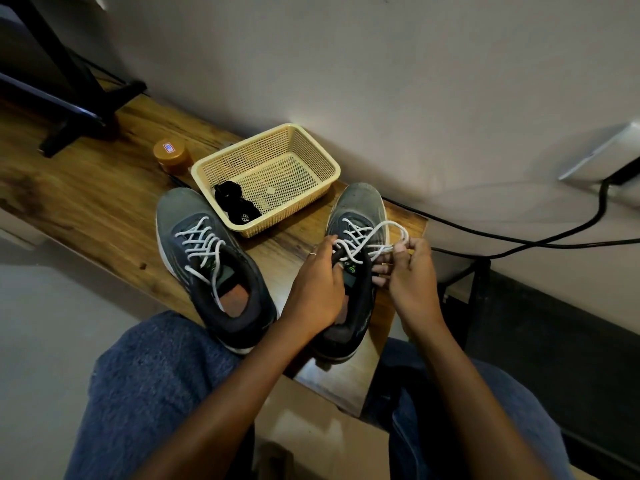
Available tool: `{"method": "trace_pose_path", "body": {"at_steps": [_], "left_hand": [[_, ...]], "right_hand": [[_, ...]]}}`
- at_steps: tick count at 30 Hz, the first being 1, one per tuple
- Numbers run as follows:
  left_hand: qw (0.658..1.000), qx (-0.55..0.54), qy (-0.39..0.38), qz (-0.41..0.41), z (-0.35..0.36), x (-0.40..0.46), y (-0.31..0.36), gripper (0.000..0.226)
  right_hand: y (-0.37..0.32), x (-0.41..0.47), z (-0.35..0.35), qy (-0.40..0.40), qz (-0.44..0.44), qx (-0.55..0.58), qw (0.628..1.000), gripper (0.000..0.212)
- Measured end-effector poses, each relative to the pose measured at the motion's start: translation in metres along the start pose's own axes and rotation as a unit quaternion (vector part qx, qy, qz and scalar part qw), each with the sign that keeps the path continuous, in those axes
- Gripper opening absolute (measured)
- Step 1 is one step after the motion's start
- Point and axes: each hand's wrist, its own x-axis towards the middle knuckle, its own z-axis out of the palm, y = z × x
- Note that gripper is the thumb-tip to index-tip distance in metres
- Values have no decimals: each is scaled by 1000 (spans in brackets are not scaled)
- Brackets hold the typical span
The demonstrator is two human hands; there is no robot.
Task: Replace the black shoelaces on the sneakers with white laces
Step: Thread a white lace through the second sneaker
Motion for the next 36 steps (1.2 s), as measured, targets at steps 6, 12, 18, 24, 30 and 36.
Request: {"method": "trace_pose_path", "body": {"at_steps": [6,12,18,24,30,36], "left_hand": [[996,-78,-6,-45,-11,0,2,47],[977,-207,1,-44,-25,3,1,22],[978,-205,14,-31,-29,11,1,13],[990,-118,73,-10,-27,21,7,8],[982,-62,164,76,-23,13,14,7],[986,-31,121,114,-32,13,13,5]], "right_hand": [[-6,2,-5,-11,35,15,999,15],[-11,-1,-8,-33,69,14,997,26],[-13,0,-8,-42,81,4,996,29],[-12,-1,-7,-46,55,-4,997,31],[-14,-4,-6,-74,37,2,997,51],[-6,-6,3,-78,-37,-135,987,79]]}}
